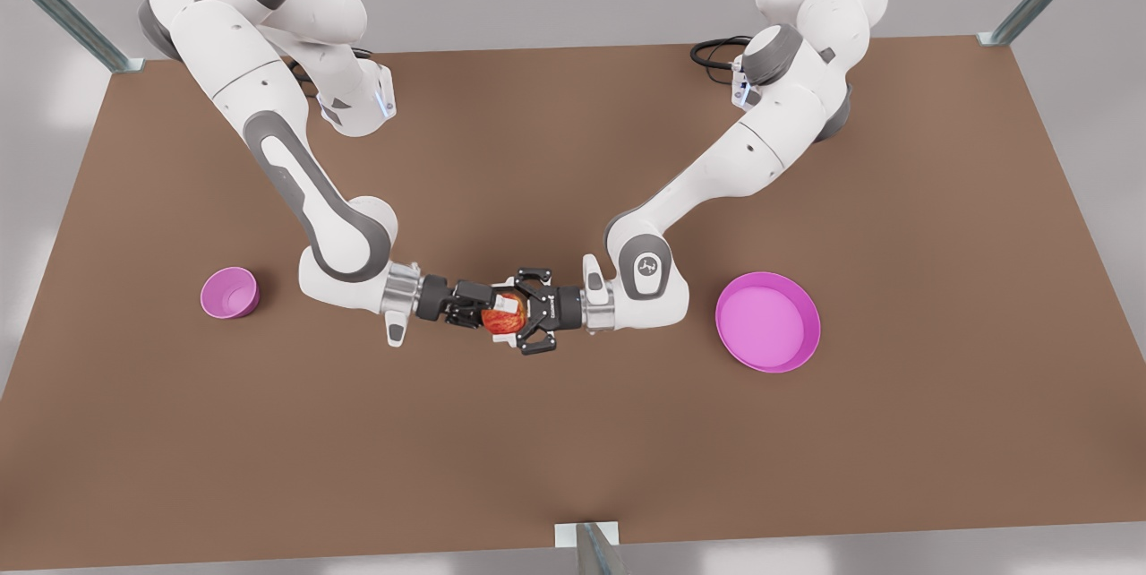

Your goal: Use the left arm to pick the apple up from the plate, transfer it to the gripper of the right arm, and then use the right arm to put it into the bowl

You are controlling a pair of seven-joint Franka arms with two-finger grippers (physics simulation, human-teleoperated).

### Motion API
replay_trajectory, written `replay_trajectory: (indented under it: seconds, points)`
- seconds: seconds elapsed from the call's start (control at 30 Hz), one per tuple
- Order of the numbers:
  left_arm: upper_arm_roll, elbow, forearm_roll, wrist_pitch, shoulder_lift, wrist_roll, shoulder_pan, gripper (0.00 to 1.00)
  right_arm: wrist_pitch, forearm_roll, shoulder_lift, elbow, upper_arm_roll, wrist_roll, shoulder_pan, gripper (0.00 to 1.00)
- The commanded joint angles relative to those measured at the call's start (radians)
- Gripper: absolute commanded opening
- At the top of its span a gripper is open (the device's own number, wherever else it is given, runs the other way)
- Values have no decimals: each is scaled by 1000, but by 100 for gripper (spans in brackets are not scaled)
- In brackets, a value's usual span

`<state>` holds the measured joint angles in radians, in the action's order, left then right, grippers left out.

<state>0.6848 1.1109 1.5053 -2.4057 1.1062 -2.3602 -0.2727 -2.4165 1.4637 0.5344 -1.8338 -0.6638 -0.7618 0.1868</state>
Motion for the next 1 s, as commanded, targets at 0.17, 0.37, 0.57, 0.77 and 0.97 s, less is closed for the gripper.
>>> replay_trajectory:
  seconds: [0.17,0.37,0.57,0.77,0.97]
  points:
    - [-63,33,-13,-3,-3,-11,6,100,5,-11,-7,-2,-2,-5,17,72]
    - [-168,260,-861,120,-288,1001,236,100,10,-29,-70,-79,-3,-23,103,72]
    - [-279,222,-1596,781,-676,2169,383,100,125,-345,-122,-137,9,-24,273,72]
    - [-726,371,-1548,767,-1016,2475,171,100,275,-719,-119,-108,10,15,450,72]
    - [-720,320,-1528,863,-980,2477,161,100,477,-1060,-125,-16,3,35,602,69]
